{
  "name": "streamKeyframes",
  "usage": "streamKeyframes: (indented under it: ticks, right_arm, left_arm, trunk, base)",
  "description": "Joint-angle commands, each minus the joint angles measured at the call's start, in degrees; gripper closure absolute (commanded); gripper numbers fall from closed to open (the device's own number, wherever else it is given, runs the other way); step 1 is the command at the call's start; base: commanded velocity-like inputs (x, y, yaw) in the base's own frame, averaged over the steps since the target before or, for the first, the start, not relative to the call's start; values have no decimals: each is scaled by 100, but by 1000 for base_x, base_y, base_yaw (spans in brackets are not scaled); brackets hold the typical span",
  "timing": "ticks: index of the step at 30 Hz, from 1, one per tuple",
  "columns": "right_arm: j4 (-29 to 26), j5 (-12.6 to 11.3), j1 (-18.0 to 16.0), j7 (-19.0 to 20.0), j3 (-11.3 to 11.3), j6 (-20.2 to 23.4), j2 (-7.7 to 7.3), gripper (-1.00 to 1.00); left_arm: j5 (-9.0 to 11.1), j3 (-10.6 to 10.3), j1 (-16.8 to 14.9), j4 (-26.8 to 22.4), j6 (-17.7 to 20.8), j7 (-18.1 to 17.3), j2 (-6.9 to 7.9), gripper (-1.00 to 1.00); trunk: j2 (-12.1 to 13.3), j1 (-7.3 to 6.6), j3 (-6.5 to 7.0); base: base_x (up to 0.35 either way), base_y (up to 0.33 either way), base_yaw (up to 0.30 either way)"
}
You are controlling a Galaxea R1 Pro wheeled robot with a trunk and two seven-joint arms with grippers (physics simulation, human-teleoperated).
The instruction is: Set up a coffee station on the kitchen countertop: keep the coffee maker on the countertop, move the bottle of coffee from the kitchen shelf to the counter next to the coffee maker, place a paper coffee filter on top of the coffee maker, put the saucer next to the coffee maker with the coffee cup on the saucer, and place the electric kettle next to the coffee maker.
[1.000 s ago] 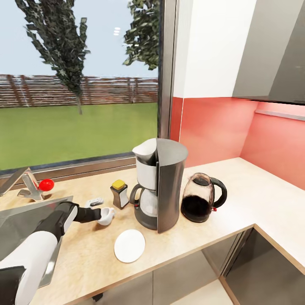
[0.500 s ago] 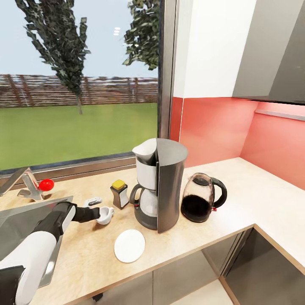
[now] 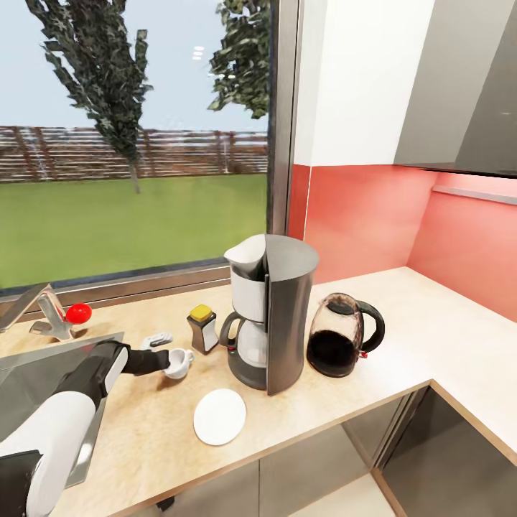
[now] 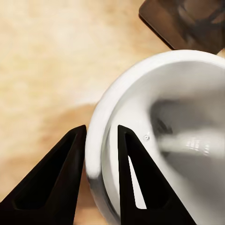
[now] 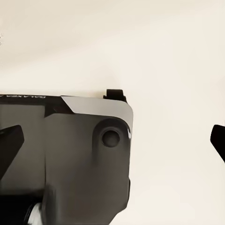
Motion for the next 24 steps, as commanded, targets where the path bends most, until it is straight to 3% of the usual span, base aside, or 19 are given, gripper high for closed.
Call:
streamKeyframes:
  ticks: [1,13,18,24]
  right_arm:
    - [-12,-19,-2,-21,41,33,2,-100]
    - [-14,-50,-2,-13,37,-112,25,-100]
    - [-20,-63,-2,-12,30,-130,31,-100]
    - [-13,-65,-2,-12,28,-262,32,-100]
  left_arm:
    - [13,15,-6,-6,47,-12,-2,100]
    - [11,-38,-49,-204,339,-12,29,100]
    - [-21,-65,-41,-556,654,-12,12,100]
    - [-48,-65,-27,-721,735,-7,8,100]
  trunk:
    - [-13,4,-13]
    - [-13,4,-13]
    - [-13,4,-13]
    - [-13,4,-13]
  base:
    - [0,0,0]
    - [-3,-2,0]
    - [-163,-113,0]
    - [-237,-170,0]
